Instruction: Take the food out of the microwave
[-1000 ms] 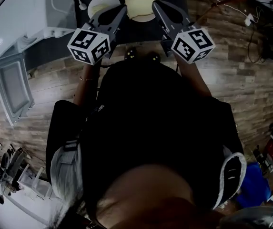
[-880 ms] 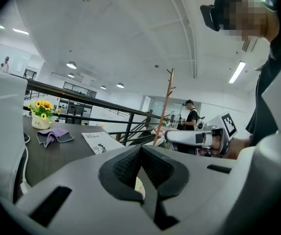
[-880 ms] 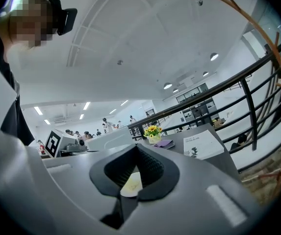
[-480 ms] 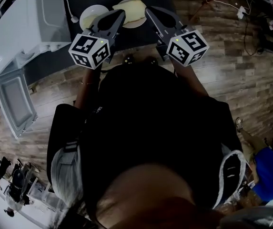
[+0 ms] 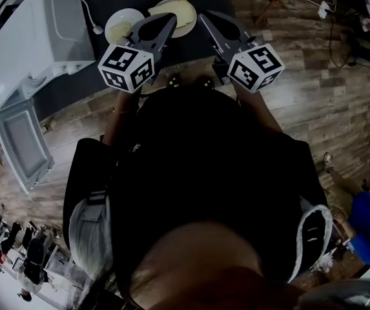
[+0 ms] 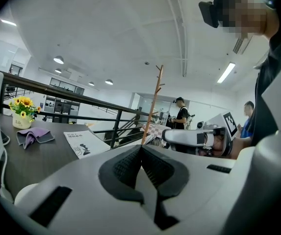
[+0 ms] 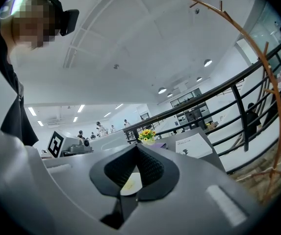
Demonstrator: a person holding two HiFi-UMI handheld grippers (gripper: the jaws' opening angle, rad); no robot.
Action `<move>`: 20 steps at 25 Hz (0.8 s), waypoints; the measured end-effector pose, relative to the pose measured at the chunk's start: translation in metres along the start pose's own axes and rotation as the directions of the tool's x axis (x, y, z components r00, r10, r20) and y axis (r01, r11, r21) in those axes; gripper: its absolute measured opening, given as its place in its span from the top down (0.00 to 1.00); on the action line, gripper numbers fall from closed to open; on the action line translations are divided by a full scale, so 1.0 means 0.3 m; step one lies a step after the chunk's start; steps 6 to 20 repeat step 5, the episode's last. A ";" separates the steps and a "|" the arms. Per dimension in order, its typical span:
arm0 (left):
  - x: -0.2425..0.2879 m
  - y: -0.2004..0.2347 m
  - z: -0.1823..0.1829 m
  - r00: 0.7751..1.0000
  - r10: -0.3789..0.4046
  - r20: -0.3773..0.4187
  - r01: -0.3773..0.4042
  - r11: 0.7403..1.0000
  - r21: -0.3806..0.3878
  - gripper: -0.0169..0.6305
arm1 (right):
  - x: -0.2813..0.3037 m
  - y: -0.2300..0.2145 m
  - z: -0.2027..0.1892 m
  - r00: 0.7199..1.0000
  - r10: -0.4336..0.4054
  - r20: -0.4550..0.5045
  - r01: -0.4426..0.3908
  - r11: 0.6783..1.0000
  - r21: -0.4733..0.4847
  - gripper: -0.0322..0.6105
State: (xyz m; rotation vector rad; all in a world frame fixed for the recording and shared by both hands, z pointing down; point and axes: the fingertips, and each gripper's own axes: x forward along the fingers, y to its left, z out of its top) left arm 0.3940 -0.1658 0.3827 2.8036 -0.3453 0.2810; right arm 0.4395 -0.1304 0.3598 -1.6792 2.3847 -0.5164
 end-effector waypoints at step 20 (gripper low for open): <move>-0.009 -0.007 -0.009 1.000 -0.010 -0.003 0.010 1.000 0.006 0.96 | -0.004 0.013 -0.006 1.000 -0.004 0.013 0.004 1.000 0.002 0.95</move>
